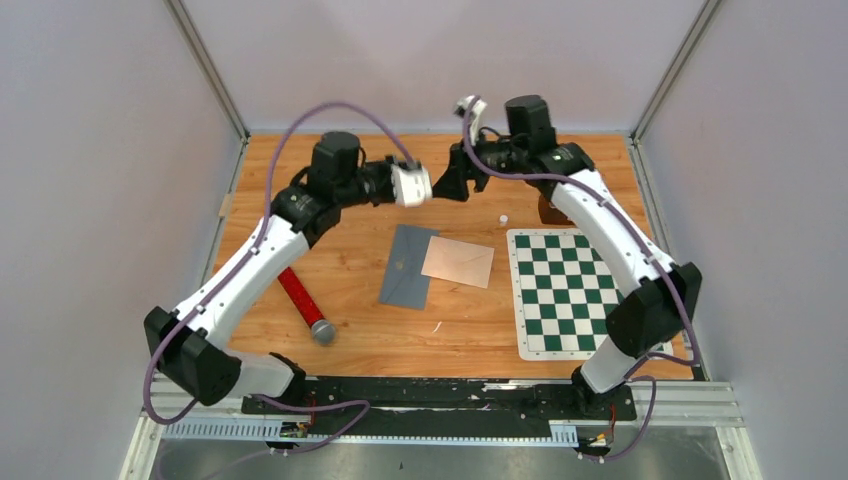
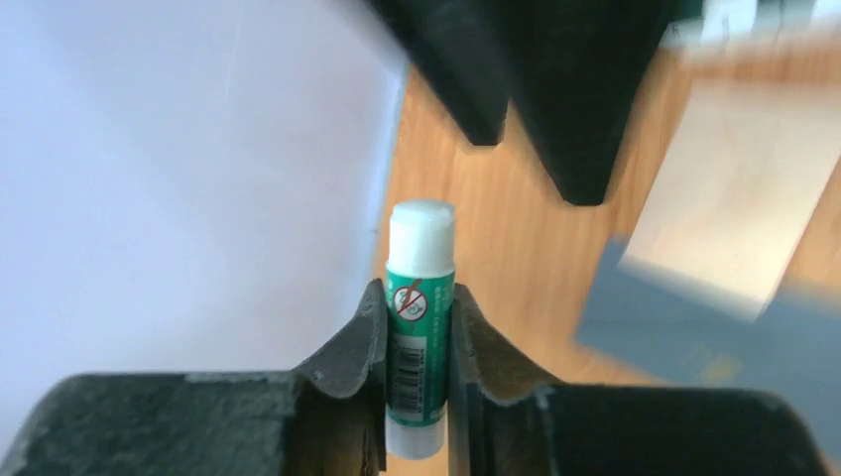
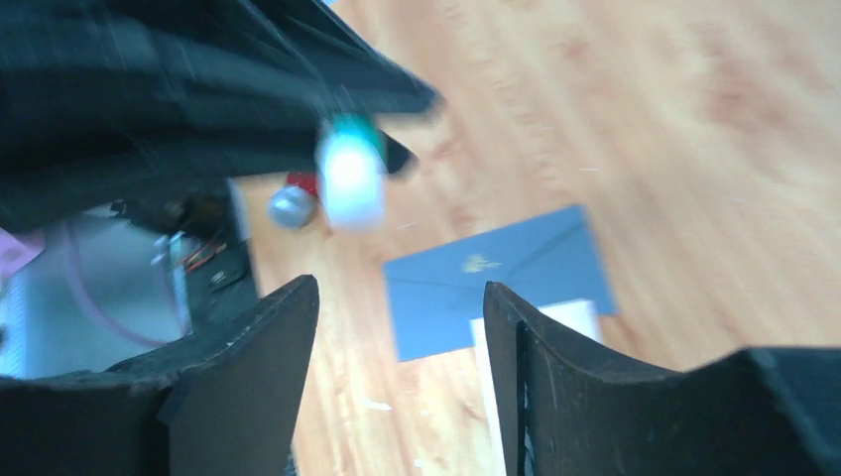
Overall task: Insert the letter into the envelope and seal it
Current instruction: Screw the solid glue.
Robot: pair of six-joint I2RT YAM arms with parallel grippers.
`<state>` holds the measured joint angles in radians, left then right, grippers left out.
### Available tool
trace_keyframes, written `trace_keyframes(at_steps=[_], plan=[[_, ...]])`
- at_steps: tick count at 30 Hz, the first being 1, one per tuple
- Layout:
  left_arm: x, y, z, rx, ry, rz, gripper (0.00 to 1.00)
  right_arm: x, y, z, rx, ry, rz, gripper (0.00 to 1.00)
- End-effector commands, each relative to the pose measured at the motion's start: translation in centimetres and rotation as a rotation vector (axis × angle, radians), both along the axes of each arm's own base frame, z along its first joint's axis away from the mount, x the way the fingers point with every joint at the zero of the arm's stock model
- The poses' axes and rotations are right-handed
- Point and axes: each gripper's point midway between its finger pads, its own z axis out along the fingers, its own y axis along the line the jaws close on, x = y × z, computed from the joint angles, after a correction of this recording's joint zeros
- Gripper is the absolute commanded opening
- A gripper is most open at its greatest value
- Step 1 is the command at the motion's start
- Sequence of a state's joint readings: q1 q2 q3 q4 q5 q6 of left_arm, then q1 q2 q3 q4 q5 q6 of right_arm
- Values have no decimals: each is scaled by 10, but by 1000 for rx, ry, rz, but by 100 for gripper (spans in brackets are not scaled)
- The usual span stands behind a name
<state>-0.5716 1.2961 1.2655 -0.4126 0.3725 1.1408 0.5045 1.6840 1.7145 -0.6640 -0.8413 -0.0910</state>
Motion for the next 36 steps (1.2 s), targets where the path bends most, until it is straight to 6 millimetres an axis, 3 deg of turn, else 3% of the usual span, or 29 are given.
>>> trace_keyframes(at_steps=[1, 2, 3, 5, 14, 21, 25, 28, 36], plan=[[23, -4, 78, -744, 641, 267, 0, 35, -50, 96, 172, -313, -318, 67], [27, 2, 80, -914, 854, 328, 0, 43, -59, 84, 181, -341, -392, 70], [32, -3, 96, -1005, 890, 251, 0, 39, -63, 88, 220, -391, -407, 73], [43, -4, 109, -1112, 1005, 264, 0, 27, -60, 95, 292, -450, -368, 75], [42, -17, 164, -1296, 1260, 105, 0, 28, 0, 106, 407, -181, -116, 66], [45, -10, 167, -1344, 1316, 85, 0, 49, 26, 119, 446, -152, -166, 63], [45, -9, 164, -1347, 1308, 89, 0, 28, 35, 123, 476, -133, -34, 61], [45, -9, 163, -1350, 1304, 93, 0, 25, 40, 126, 494, -99, -29, 61], [48, -9, 160, -1344, 1301, 111, 0, 64, 46, 136, 534, -26, -222, 61]])
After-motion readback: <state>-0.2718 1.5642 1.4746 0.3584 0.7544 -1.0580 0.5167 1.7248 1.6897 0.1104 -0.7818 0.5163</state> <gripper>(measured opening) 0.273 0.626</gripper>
